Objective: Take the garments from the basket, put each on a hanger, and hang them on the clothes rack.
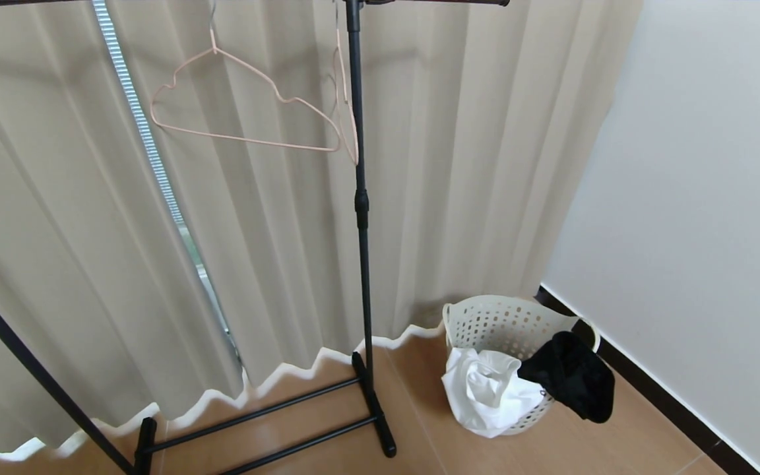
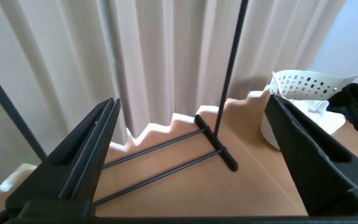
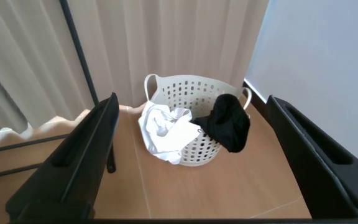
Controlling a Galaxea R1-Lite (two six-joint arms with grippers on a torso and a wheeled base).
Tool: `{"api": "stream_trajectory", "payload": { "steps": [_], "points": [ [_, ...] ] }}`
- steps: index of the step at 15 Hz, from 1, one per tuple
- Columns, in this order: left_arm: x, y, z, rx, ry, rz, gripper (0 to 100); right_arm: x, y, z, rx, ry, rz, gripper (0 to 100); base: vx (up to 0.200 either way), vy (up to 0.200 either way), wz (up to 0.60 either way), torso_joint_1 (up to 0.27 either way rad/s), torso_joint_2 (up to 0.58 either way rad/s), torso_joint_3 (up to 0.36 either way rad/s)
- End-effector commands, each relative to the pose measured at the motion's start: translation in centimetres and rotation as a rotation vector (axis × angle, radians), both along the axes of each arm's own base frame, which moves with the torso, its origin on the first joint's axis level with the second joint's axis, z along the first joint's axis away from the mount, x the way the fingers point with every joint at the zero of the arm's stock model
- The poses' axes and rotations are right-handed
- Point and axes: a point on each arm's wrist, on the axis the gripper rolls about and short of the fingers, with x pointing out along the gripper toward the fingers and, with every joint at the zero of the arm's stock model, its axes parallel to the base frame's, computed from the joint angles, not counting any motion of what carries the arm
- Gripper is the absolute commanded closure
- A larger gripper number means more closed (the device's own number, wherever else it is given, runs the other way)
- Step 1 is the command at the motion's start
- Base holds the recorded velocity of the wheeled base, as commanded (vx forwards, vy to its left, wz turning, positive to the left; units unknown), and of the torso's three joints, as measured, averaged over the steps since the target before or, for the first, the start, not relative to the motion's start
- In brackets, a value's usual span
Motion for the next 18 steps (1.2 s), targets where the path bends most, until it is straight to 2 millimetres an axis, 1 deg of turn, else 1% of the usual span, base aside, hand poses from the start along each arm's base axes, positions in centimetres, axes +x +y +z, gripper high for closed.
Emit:
{"api": "stream_trajectory", "payload": {
  "steps": [1,3,13,18],
  "points": [
    [0.01,0.0,0.01,0.0,0.001,0.0,0,0.01,0.0,0.0,0.0,0.001,0.001,0,0.0,-0.2,0.0,0.002,0.0,-0.002],
    [0.01,0.0,0.01,0.0,0.001,0.0,0,0.01,0.0,0.0,0.0,0.001,0.001,0,0.0,-0.2,0.0,0.002,0.0,0.005],
    [0.01,0.0,0.01,0.0,0.001,0.0,0,0.01,0.0,0.0,0.0,0.001,0.001,0,0.0,0.0,0.0,0.0,0.0,0.0],
    [0.01,0.0,0.01,0.0,0.001,0.0,0,0.01,0.0,0.0,0.0,0.001,0.001,0,0.2,0.0,0.0,0.002,0.0,0.002]
  ]
}}
